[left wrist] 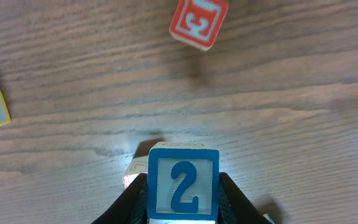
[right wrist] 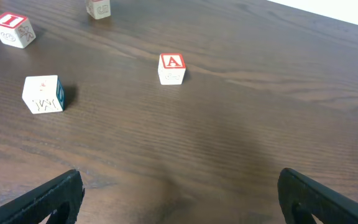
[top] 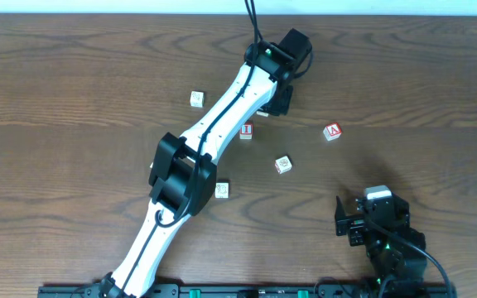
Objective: Spell out Ai2
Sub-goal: 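Carry the 2 block right and set it beside the I block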
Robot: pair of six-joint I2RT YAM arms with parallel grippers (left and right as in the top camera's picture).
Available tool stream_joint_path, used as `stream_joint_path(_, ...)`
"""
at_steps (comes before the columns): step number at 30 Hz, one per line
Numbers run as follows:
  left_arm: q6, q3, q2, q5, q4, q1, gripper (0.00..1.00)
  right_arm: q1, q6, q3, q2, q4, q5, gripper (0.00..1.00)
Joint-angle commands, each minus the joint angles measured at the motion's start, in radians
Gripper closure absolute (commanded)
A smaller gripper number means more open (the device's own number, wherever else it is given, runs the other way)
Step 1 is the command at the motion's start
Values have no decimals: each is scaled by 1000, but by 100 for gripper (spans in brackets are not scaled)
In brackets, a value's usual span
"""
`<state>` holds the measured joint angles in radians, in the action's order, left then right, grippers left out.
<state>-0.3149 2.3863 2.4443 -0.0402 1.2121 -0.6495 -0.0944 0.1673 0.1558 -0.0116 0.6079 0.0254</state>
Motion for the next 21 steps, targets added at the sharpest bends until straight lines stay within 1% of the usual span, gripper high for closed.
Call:
stream_joint_path(1, -7, -15, -102, -55, -31, -21, 94, 14, 13, -3, 6, -2, -7, 1)
stream_joint_path(3, -7, -76, -137, -70, -63, -23, 94, 14, 13, -3, 6, -2, -7, 1)
stream_joint_path(6, -8, -228, -196, -68, -147, -23, 94, 14, 13, -3, 6, -2, -7, 1)
stream_joint_path(8, -14, -367, -252, -68, -230, -23, 94, 14, 13, -3, 6, -2, -7, 1)
stream_joint_path(9, -24, -395, -266, -68, -246, -22, 94, 14, 13, -3, 6, -2, -7, 1)
stream_joint_path(12, -50, -456, -286, -61, -279, -16, 94, 14, 13, -3, 6, -2, -7, 1)
stream_joint_path(16, -55, -530, -286, -3, -349, -4, 94, 14, 13, -3, 6, -2, -7, 1)
stream_joint_path(21, -60, -549, -286, 13, -397, -4, 94, 14, 13, -3, 6, -2, -7, 1)
